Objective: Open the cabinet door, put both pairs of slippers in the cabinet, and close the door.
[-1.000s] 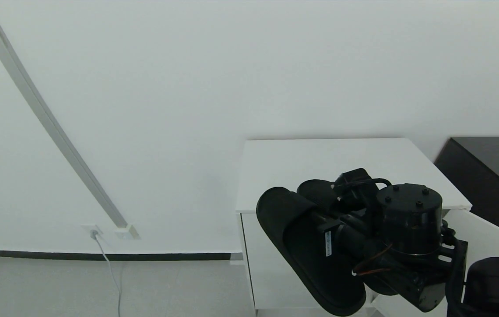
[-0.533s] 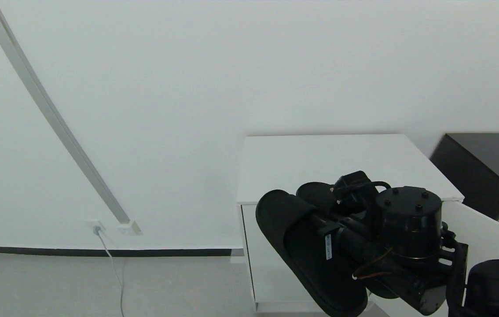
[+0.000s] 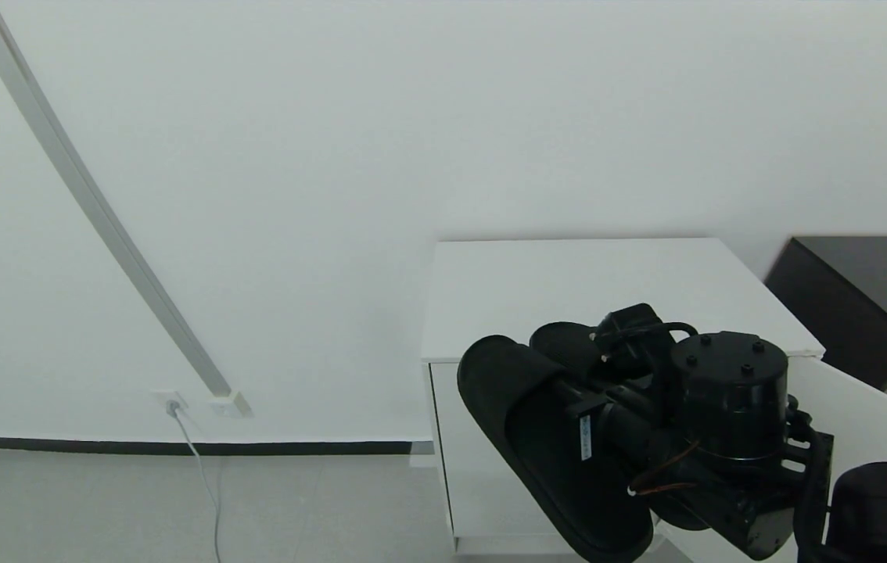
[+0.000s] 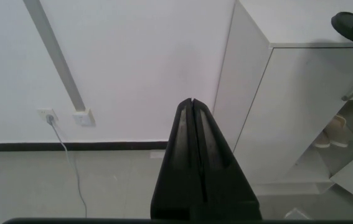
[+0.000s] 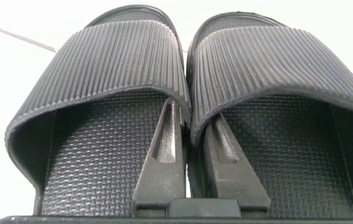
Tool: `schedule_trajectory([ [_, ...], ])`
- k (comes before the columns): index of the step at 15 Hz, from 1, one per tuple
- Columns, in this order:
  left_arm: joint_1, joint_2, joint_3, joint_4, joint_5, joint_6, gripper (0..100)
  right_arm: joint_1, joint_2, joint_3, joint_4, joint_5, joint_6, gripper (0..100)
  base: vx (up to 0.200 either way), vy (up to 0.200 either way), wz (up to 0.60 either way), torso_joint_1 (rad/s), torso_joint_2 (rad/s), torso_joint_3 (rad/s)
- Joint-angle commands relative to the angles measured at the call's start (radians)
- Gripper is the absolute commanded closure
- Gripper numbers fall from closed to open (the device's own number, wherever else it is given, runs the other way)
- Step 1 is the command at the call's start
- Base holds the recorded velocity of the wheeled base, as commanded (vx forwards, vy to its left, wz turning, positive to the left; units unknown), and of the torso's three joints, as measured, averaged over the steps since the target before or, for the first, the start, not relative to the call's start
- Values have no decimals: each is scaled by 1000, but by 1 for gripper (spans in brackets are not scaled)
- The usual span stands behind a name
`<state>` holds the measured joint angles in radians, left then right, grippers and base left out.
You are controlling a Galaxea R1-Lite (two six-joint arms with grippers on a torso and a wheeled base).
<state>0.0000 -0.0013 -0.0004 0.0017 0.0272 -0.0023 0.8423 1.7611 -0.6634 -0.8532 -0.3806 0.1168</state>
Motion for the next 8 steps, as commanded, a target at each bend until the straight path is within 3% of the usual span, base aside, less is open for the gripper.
schedule_trajectory([
  [1, 0, 1, 0, 0, 0, 1, 100, 1, 3, 1, 0, 0, 0, 100, 0, -200, 0, 7, 2, 7],
  [8, 0, 1, 0, 0, 0, 1, 100, 3, 5, 2, 0, 0, 0, 100, 0, -200, 0, 4, 0, 1],
])
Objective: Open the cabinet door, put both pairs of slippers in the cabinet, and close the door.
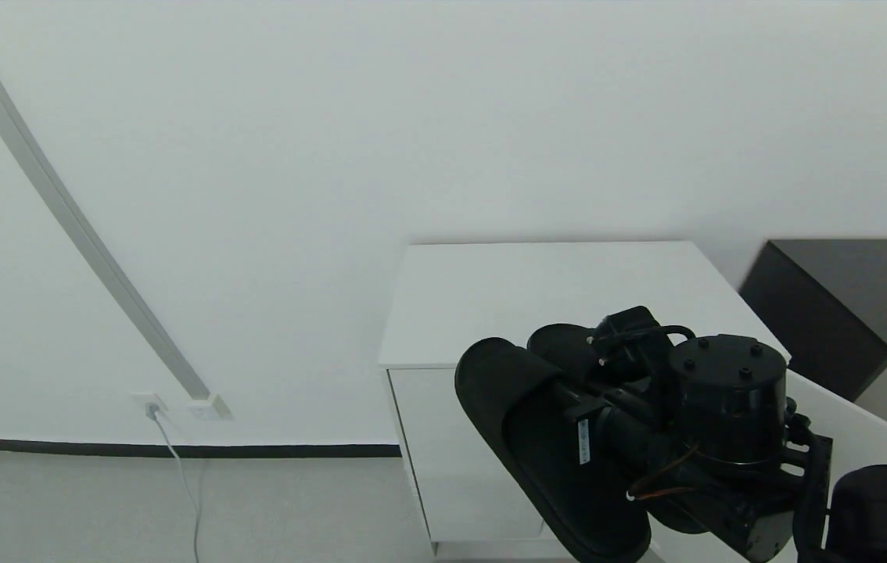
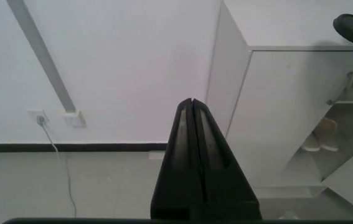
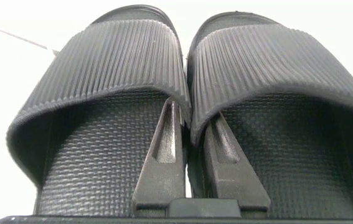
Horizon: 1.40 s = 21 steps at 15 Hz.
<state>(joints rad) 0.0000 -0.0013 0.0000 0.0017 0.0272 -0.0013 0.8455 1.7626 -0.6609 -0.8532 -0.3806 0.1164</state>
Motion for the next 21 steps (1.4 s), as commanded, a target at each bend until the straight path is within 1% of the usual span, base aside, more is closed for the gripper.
schedule_trajectory([
  [1, 0, 1, 0, 0, 0, 0, 100, 3, 3, 1, 0, 0, 0, 100, 0, -200, 0, -2, 2, 2],
  [11, 0, 1, 0, 0, -3, 0, 100, 4, 6, 14, 0, 0, -1, 100, 0, -200, 0, 3, 1, 3],
  [16, 0, 1, 0, 0, -4, 7, 100, 4, 2, 20, 0, 0, -1, 100, 0, 0, 0, 0, 0, 0],
  [21, 0, 1, 0, 0, -4, 4, 100, 4, 2, 26, 0, 0, 0, 100, 0, 0, 0, 0, 0, 0],
])
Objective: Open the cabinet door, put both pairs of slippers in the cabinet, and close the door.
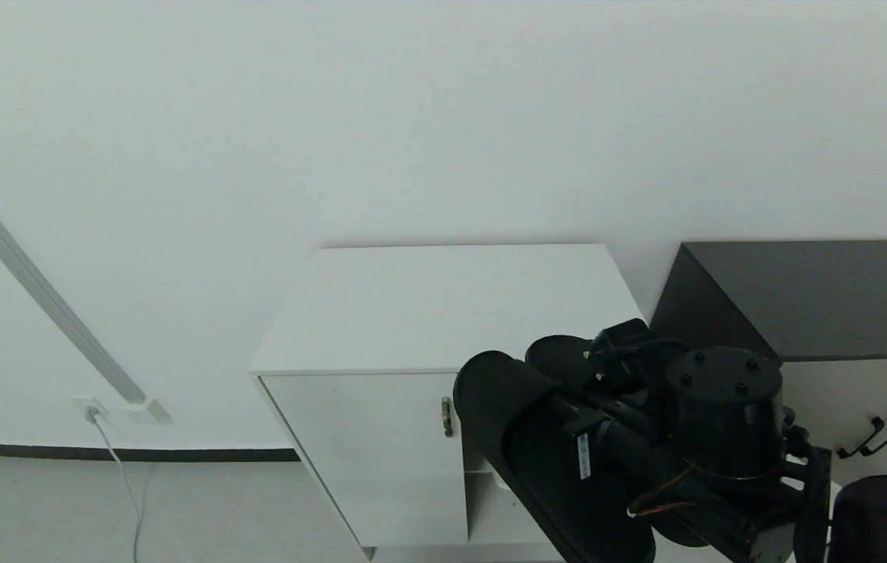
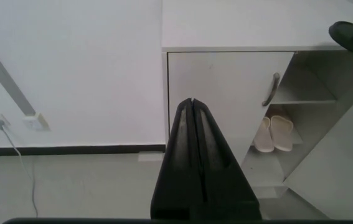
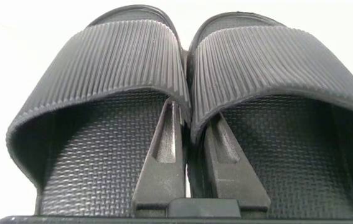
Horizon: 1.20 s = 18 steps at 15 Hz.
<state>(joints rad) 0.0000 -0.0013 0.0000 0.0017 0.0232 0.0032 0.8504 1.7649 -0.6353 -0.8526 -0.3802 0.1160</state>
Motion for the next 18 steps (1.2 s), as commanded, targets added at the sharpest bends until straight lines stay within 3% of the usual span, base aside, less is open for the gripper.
schedule_trajectory([
  [1, 0, 1, 0, 0, 0, -2, 100, -1, 1, 2, 0, 0, 1, 100, 0, 0, 0, 0, 0, 0],
  [7, 0, 1, 0, 0, 1, -5, 100, -2, 2, 11, -2, 0, 2, 100, -167, 0, 0, 4, 4, 0],
  [18, 0, 1, 0, 0, 4, -11, 100, -8, 7, 51, -85, 0, -6, 100, 0, 0, 0, 0, 0, 0],
])
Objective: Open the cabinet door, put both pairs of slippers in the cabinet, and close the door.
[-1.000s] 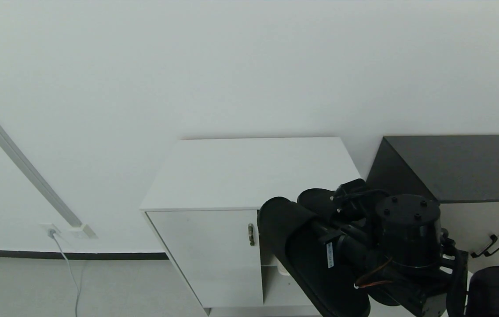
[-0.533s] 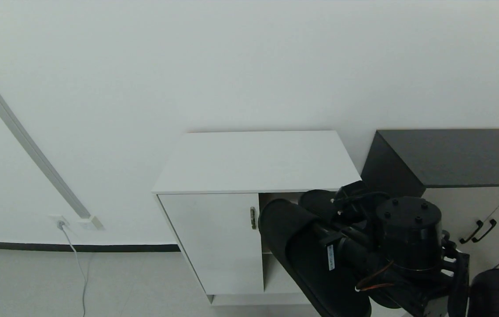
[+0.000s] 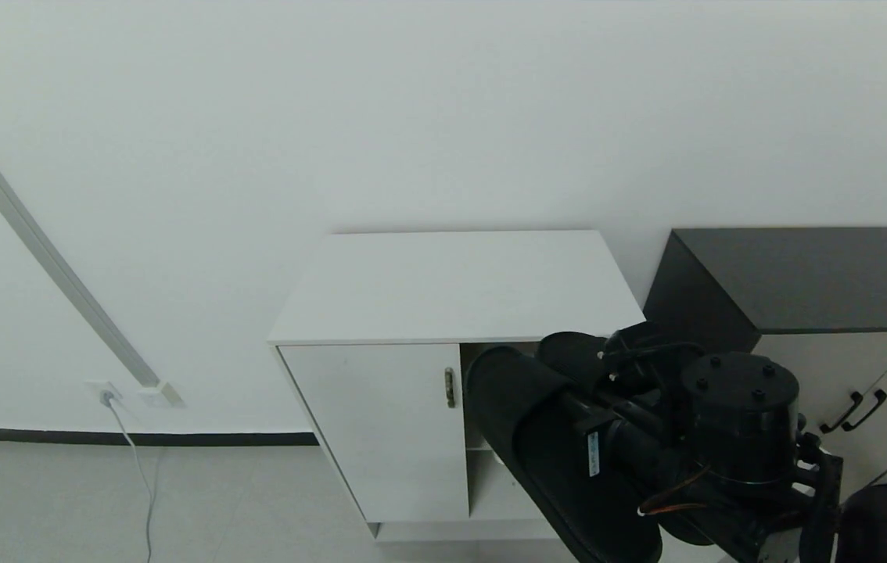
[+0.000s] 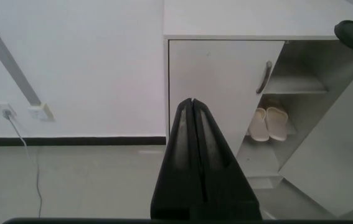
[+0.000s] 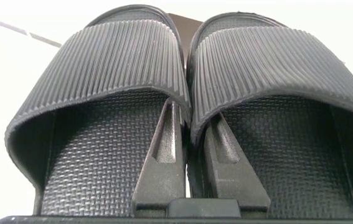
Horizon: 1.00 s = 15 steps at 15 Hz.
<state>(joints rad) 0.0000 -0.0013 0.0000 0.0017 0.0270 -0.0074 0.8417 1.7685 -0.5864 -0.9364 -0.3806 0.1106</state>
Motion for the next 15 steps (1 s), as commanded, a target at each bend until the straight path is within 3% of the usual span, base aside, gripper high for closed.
schedule_trajectory([
  [1, 0, 1, 0, 0, 1, 0, 100, 0, 3, 8, -1, 0, -2, 100, 0, 0, 0, 0, 0, 0],
  [4, 0, 1, -2, 0, 1, 0, 100, 0, 3, 17, -1, 2, -2, 100, 0, 0, 0, -14, 25, 19],
  [15, 0, 1, 0, 0, -1, 4, 100, 4, 37, 17, -2, 9, 4, 100, 0, 0, 0, -153, 350, 192],
])
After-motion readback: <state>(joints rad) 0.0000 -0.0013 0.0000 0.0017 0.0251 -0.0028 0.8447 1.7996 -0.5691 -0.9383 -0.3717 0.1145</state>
